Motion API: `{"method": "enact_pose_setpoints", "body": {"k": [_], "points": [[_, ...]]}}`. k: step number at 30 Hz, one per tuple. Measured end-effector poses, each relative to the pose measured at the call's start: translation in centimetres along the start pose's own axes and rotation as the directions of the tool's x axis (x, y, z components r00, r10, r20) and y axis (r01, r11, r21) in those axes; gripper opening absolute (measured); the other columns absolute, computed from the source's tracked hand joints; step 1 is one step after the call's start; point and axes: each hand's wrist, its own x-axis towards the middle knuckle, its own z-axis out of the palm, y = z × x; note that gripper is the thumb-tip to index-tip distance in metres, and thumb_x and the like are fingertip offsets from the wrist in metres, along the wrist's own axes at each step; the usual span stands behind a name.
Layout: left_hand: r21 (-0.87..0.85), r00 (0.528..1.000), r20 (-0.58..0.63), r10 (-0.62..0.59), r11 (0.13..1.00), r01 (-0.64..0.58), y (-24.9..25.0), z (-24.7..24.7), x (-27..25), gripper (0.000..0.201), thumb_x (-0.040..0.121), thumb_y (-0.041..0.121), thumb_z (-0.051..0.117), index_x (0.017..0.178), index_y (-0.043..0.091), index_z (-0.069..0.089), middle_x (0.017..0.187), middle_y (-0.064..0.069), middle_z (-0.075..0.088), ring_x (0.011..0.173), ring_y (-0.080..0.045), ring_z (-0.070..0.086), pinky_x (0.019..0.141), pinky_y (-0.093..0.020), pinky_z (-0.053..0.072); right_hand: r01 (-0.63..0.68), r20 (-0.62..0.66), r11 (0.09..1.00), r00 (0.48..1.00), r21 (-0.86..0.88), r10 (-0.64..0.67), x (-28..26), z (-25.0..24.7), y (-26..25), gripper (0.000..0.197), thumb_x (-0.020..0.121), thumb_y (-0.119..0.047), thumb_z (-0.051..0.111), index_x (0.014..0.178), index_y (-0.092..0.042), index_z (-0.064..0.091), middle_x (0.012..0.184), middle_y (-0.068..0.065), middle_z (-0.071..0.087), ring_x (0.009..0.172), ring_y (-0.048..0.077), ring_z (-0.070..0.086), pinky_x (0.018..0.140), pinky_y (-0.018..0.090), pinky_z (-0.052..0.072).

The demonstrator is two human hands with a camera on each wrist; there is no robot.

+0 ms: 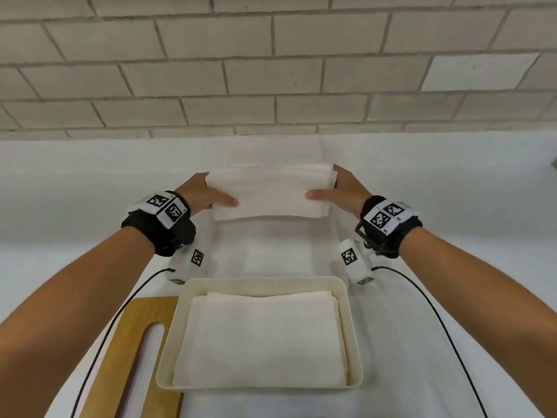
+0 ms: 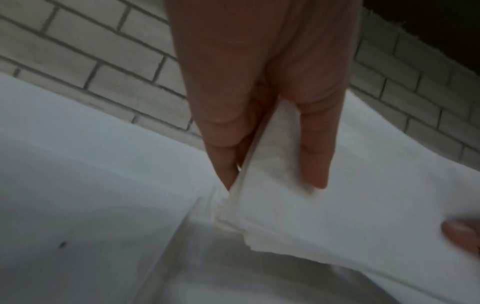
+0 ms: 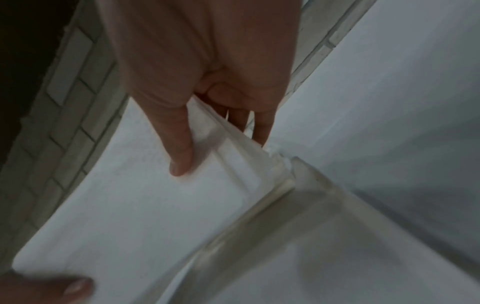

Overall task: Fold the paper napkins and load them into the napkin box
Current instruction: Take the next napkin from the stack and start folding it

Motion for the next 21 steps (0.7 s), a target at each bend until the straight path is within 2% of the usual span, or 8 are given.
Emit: {"method": "enact_pose_setpoints", "body": {"k": [3,6,9,11,14,16,18,21], "points": [[0.083,0.996,0.048,-0.081,0.994,0.077,-1.8,0.5,0.5,0.047,0.071,-0.01,0.073,0.107,0.014,0.058,0.099,-0.004,0.063,0.098,-0.019,0.059,0.083,-0.026,0.05,-0.096,0.05,0.973,0.993,-0.208,0.109,0.2,0.8,2.5,0.07,0.076,-0.02,0.076,0.136,-0.016,0.04,0.131,-0.003,0.05,0.124,0.016,0.047,0.106,0.035,0.038],[0.176,0.985,0.115,-0.127,0.979,0.106,-3.3,0.8,0.8,0.066,0.066,-0.011,0.076,0.124,0.008,0.052,0.117,-0.014,0.061,0.11,-0.027,0.058,0.095,-0.04,0.049,-0.185,0.053,0.94,0.977,-0.288,0.209,0.1,1.2,4.1,0.097,0.06,-0.043,0.081,0.139,-0.016,0.033,0.139,0.003,0.045,0.129,0.019,0.042,0.11,0.041,0.035],[0.182,0.987,0.109,-0.119,0.978,0.098,-3.6,1.2,1.0,0.067,0.057,-0.006,0.083,0.112,0.019,0.055,0.106,-0.007,0.059,0.103,-0.025,0.059,0.096,-0.04,0.048,-0.193,0.018,0.965,0.98,-0.178,0.199,0.0,0.9,4.5,0.068,0.069,-0.018,0.081,0.123,-0.023,0.041,0.118,-0.001,0.049,0.112,0.015,0.05,0.096,0.031,0.044],[0.19,0.994,0.071,-0.077,0.98,0.063,-3.3,1.5,1.0,0.07,0.052,0.003,0.086,0.111,0.021,0.052,0.096,-0.001,0.054,0.093,-0.02,0.057,0.088,-0.031,0.048,-0.181,0.003,0.98,0.983,-0.081,0.182,-0.1,0.6,4.6,0.066,0.073,-0.002,0.076,0.126,-0.022,0.041,0.106,-0.011,0.045,0.101,0.004,0.049,0.084,0.019,0.044],[0.169,1.0,0.007,-0.006,0.986,0.004,-3.6,1.4,1.7,0.09,0.035,0.025,0.086,0.119,0.012,0.055,0.113,-0.007,0.059,0.107,-0.024,0.057,0.098,-0.035,0.045,-0.157,0.036,0.988,0.987,-0.01,0.157,-0.4,1.1,4.2,0.064,0.075,0.002,0.073,0.13,-0.015,0.045,0.117,-0.001,0.059,0.108,0.013,0.056,0.096,0.026,0.044],[0.122,0.999,-0.022,0.036,0.992,-0.033,-3.4,1.3,1.7,0.082,0.045,0.017,0.089,0.12,0.01,0.057,0.119,-0.011,0.06,0.111,-0.026,0.057,0.1,-0.038,0.045,-0.137,-0.005,0.99,0.991,-0.017,0.137,0.0,1.4,3.9,0.063,0.076,-0.002,0.074,0.132,-0.014,0.047,0.125,0.004,0.059,0.113,0.015,0.056,0.1,0.029,0.042],[0.088,0.996,-0.06,0.067,0.994,-0.061,-3.5,1.2,1.7,0.065,0.061,0.002,0.084,0.117,0.014,0.054,0.111,-0.006,0.059,0.106,-0.023,0.056,0.094,-0.034,0.047,-0.124,-0.051,0.992,0.991,0.017,0.125,0.3,1.4,3.9,0.074,0.07,-0.01,0.08,0.135,-0.014,0.045,0.129,0.004,0.057,0.119,0.016,0.054,0.104,0.033,0.041],[0.106,0.998,-0.023,0.053,0.993,-0.05,-4.3,1.5,1.8,0.079,0.061,0.004,0.085,0.127,0.018,0.044,0.115,-0.005,0.054,0.106,-0.018,0.051,0.092,-0.031,0.044,-0.155,-0.069,0.986,0.986,-0.054,0.151,0.6,1.4,4.5,0.08,0.067,-0.014,0.083,0.136,-0.017,0.041,0.132,0.003,0.053,0.126,0.02,0.047,0.107,0.038,0.038]]}}
